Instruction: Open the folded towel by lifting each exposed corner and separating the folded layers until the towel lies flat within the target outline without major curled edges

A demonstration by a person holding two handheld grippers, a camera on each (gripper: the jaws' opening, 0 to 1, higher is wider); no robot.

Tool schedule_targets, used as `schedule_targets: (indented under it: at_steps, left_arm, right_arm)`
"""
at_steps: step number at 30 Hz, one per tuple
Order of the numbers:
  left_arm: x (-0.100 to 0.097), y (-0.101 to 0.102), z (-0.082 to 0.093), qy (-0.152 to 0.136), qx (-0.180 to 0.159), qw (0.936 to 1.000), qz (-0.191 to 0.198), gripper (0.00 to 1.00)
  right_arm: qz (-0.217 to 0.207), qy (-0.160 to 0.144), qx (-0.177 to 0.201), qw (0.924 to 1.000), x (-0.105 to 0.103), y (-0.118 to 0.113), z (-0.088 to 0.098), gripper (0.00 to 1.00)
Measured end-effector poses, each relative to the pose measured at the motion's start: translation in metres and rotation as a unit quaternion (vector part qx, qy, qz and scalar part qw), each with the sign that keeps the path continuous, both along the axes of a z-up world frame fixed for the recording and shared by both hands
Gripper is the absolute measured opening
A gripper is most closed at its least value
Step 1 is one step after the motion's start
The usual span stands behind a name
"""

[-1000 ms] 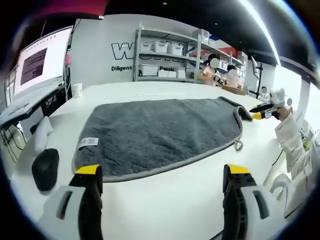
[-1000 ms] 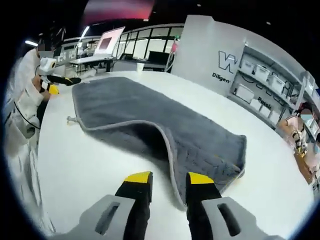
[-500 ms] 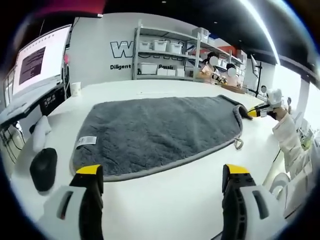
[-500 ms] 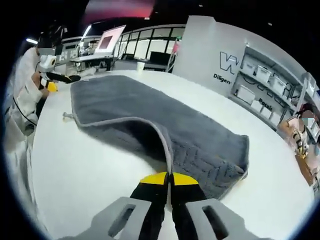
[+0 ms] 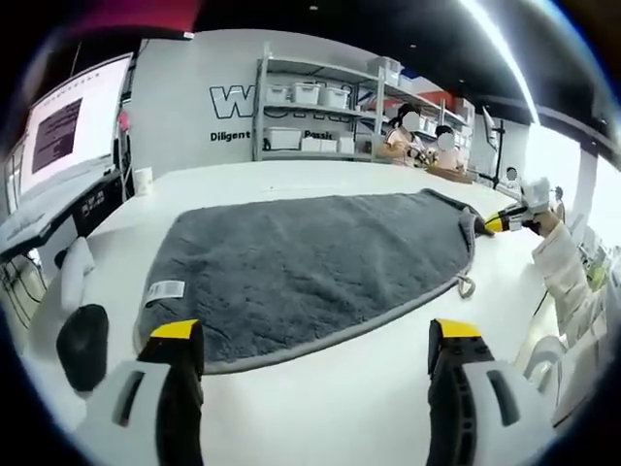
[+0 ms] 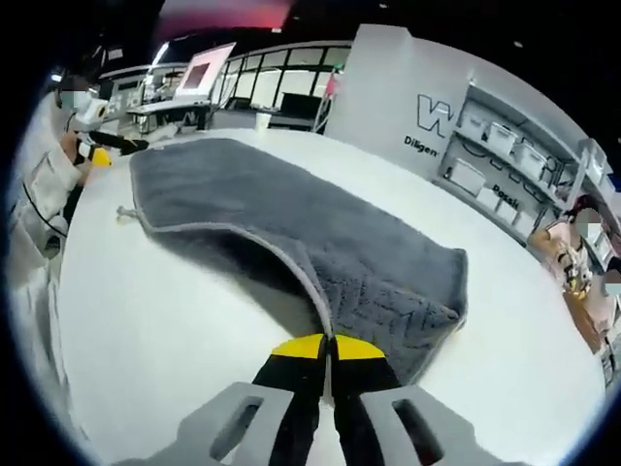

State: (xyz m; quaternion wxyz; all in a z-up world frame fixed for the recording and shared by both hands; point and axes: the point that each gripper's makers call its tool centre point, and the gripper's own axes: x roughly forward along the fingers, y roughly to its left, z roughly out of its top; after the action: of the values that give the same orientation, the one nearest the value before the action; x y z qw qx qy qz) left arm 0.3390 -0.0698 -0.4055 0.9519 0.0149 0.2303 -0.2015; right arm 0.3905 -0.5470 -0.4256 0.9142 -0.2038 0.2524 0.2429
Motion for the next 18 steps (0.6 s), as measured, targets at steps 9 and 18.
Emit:
schedule_targets:
  at_steps: [9, 18]
  left_arm:
    - [0.034, -0.017, 0.029, -0.040, -0.006, 0.9984, -0.040, 0.89]
    - [0.091, -0.045, 0.056, -0.061, -0.034, 0.9920, -0.105, 0.79]
  right_arm:
    - [0.004, 0.018, -0.023, 0.9996, 0.003, -0.001, -0.004, 0.00]
    - [-0.022, 0.029, 0.011, 0.9993, 0.000, -0.008, 0.016, 0.46]
